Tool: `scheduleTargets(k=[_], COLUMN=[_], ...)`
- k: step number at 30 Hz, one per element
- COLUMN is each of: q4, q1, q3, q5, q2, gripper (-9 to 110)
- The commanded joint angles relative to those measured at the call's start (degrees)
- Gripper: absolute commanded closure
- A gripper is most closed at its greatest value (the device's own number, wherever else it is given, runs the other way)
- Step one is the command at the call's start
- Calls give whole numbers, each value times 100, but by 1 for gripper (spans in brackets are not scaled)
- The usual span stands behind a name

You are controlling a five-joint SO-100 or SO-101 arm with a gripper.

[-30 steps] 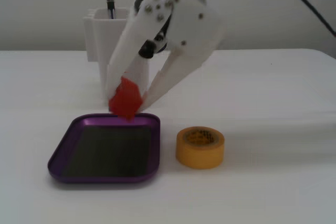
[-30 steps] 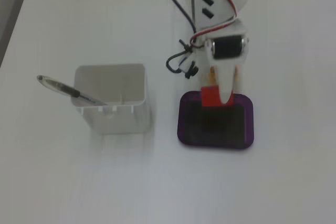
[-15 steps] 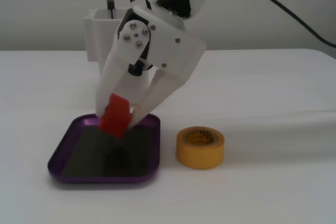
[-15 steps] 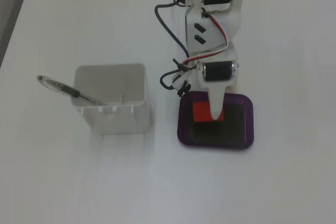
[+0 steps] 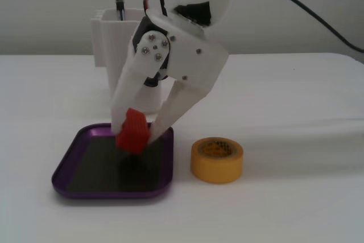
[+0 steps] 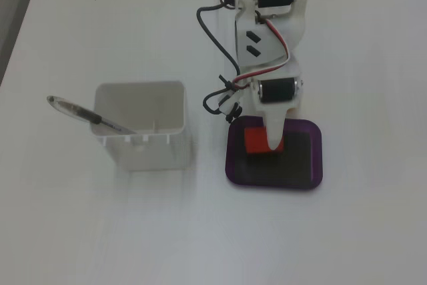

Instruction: Pick up the red cube and place it in the box.

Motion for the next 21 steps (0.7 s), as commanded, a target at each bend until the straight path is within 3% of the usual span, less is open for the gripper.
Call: scheduleTargets(k=[1,6,12,21], q4=[-35,-9,-9,536], q1=[35,35,35,26], q3=[-62,-62,-62,-167], q5=[-35,-35,-26,-35], q2=[70,70,70,255], gripper=[102,100,89,87])
